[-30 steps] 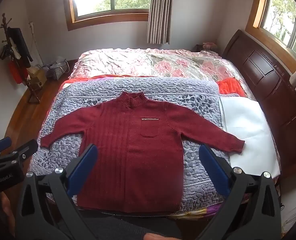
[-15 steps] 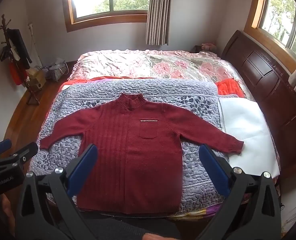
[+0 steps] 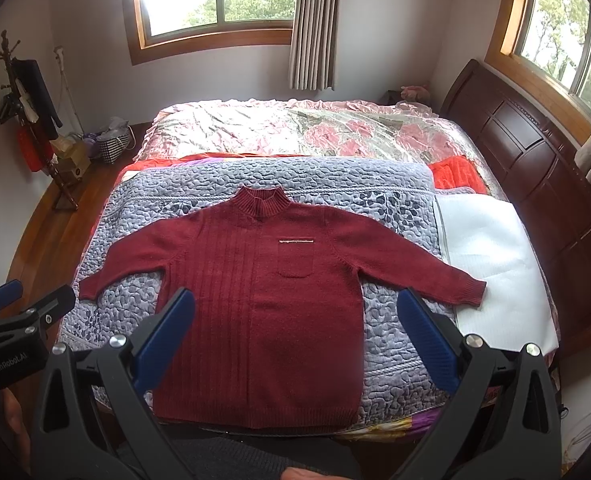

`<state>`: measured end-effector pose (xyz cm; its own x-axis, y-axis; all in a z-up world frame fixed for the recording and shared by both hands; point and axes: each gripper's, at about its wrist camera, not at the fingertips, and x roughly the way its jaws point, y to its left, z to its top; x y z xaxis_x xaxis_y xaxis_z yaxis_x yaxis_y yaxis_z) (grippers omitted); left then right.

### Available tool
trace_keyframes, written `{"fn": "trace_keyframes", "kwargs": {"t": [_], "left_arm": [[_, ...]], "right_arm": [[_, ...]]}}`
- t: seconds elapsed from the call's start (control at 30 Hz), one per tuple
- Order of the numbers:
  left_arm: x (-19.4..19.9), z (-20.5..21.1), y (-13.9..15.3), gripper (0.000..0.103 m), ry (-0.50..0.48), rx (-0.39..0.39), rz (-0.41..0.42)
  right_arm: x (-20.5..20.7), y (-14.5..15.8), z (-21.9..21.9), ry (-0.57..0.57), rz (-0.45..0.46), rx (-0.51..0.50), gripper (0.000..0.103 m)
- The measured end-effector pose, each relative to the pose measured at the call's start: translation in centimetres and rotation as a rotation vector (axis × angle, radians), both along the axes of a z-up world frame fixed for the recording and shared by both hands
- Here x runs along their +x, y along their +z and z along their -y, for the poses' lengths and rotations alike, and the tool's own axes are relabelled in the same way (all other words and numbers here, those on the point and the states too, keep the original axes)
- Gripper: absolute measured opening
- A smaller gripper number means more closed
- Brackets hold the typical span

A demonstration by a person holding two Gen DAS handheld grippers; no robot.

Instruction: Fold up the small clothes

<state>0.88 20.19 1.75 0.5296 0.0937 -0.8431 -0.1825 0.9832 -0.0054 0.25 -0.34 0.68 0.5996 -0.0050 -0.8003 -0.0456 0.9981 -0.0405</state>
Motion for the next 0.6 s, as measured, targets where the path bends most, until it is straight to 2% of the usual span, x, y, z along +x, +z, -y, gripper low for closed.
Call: {"fn": "trace_keyframes", "kwargs": {"t": [0.6], "left_arm": [[0.01, -0.1, -0.12, 0.099, 0.003, 0.003, 0.001]], "right_arm": [[-0.03, -0.28, -0.12, -0.003, 0.0, 0.001, 0.1]]}}
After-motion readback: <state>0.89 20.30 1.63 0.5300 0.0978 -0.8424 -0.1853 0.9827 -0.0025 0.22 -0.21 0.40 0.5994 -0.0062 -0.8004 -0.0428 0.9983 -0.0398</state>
